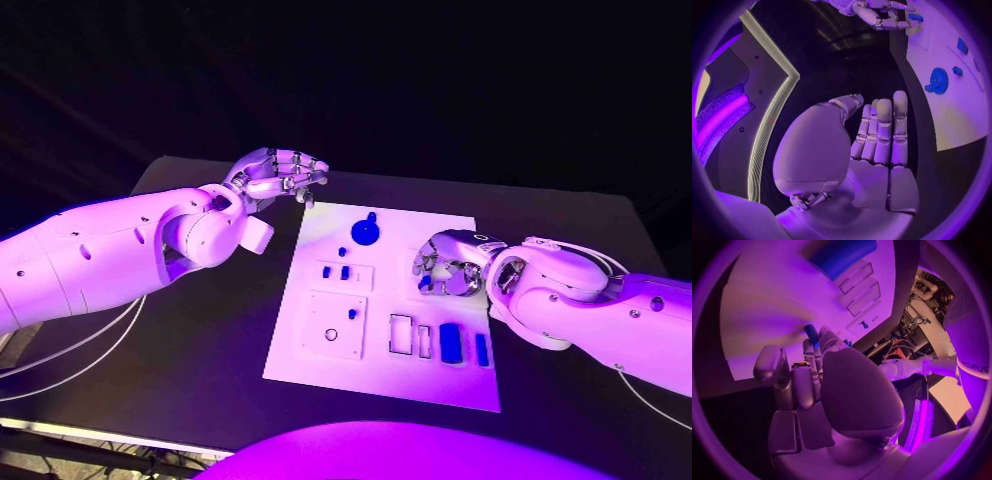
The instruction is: Assemble the parts on the task board
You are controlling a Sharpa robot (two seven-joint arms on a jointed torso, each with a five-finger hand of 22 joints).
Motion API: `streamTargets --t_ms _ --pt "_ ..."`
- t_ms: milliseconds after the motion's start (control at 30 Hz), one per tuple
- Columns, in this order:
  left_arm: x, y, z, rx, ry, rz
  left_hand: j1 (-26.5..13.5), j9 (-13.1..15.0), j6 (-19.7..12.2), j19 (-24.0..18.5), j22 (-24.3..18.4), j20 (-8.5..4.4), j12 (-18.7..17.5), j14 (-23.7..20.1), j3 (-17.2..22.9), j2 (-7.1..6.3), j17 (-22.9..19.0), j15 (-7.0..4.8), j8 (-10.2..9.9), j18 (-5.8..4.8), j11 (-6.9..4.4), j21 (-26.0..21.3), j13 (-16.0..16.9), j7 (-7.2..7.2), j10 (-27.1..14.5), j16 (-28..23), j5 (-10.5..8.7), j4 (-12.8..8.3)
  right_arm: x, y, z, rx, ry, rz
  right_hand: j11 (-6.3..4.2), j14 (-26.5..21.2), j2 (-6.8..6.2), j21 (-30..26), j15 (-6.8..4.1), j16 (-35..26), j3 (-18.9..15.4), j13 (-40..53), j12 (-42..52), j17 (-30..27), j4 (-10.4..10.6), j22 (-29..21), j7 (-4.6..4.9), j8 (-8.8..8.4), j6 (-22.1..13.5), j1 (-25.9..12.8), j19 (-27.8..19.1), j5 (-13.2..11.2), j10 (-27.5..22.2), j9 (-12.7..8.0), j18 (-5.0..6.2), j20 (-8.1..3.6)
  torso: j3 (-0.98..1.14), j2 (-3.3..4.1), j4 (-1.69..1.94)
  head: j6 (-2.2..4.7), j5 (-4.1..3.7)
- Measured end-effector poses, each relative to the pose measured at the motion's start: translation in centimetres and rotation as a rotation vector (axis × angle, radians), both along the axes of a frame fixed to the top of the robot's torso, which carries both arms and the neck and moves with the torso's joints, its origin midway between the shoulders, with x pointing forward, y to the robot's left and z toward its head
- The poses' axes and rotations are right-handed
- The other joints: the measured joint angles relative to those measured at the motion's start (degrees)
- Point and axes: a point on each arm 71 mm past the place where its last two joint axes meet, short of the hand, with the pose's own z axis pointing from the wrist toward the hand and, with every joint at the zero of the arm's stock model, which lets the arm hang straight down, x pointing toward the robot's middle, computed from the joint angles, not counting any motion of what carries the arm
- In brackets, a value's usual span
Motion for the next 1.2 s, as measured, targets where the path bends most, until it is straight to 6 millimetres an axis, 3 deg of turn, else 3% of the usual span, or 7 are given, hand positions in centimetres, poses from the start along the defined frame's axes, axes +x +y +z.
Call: streamTargets --t_ms 367,633,733,933,1033,1200 --pt "0.00 0.05 -0.01 0.000 0.001 0.001 0.00 0.00 0.00 0.00 -0.06 0.00 0.30 0.00 0.00 0.00 -0.01 0.00 0.26 0.00 0.00 0.01 0.00 0.00 0.00 0.00 0.00 0.00 0.08 -0.28 -0.15 -0.018 -0.008 -0.001 -0.14 0.17 -0.04 0.89 -0.17 0.20 2.33 0.00 -1.31 0.20 -0.15 -0.01 -0.25 0.00 0.84 -0.64 0.11 0.00 1.02 -0.44 0.00 0.00 0.02 -0.02 -0.01 -0.07 -0.02" --pt "0.00 0.09 -0.01 -0.003 0.003 0.003 0.00 0.00 0.00 0.00 -0.06 0.00 0.34 0.00 0.00 0.00 -0.01 0.00 0.34 0.00 0.00 0.01 0.00 0.00 0.00 0.00 0.00 0.00 0.08 -0.39 -0.13 -0.022 -0.017 0.000 -0.84 0.11 -0.57 3.36 -0.78 0.69 12.30 0.00 -4.09 0.35 -0.73 -0.02 -0.93 0.00 3.49 -1.16 0.89 -4.92 4.85 -0.99 0.00 -0.48 0.02 -0.02 -0.02 -0.13 -0.10" --pt "0.00 0.09 -0.01 -0.004 0.004 0.003 0.00 0.00 0.00 0.00 -0.06 0.00 0.33 0.00 0.00 0.00 -0.01 0.00 0.33 0.00 0.00 0.02 0.00 0.00 0.00 0.00 0.00 0.00 0.04 -0.36 -0.08 -0.019 -0.022 0.001 -0.79 0.10 -0.82 5.06 -1.56 0.86 15.74 -0.01 -4.40 0.48 -1.64 -0.02 -1.53 0.92 5.02 -1.39 1.43 -5.38 7.32 -0.86 -0.89 -1.03 0.02 -0.01 -0.02 -0.14 -0.10" --pt "0.01 0.10 -0.02 -0.005 0.005 0.004 0.00 0.00 0.00 0.00 -0.06 0.00 0.34 0.00 0.00 0.00 -0.02 0.00 0.34 0.00 0.00 0.02 0.00 0.00 0.00 0.00 0.00 0.00 -0.06 -0.23 0.05 -0.007 -0.034 0.003 -0.26 0.00 -1.79 7.77 -2.25 0.86 18.92 0.72 -4.29 0.47 -3.22 -0.02 -2.41 2.27 6.66 -2.54 2.27 -5.61 9.06 0.18 -0.89 -1.81 0.03 -0.01 -0.03 -0.14 -0.07" --pt "0.01 0.10 -0.02 -0.005 0.005 0.005 0.00 0.00 0.00 0.00 -0.05 0.00 0.34 0.00 0.00 0.00 0.00 0.00 0.33 0.00 0.00 0.02 0.01 0.00 0.00 0.00 0.00 0.00 -0.10 -0.24 0.11 0.001 -0.041 0.001 -0.14 0.07 -1.80 9.30 -2.32 0.85 19.92 1.03 -4.55 0.23 -3.85 -0.02 -2.85 2.83 7.10 -3.44 2.86 -5.71 9.63 0.37 -1.77 -1.83 0.03 -0.01 -0.02 -0.14 -0.07" --pt "0.03 0.12 -0.03 -0.005 0.005 0.005 0.00 0.00 0.00 0.00 -0.05 0.00 0.33 0.00 0.00 0.00 0.04 0.00 0.33 0.00 0.00 0.02 0.00 0.00 0.00 0.00 0.00 0.00 -0.22 -0.48 0.27 0.015 -0.052 -0.007 -0.36 0.01 -1.51 10.19 -2.66 0.85 21.29 1.14 -5.13 0.15 -4.96 -0.03 -2.95 3.14 7.19 -4.86 3.09 -5.83 10.45 0.37 -1.78 -2.06 0.02 -0.02 -0.02 -0.14 -0.11"
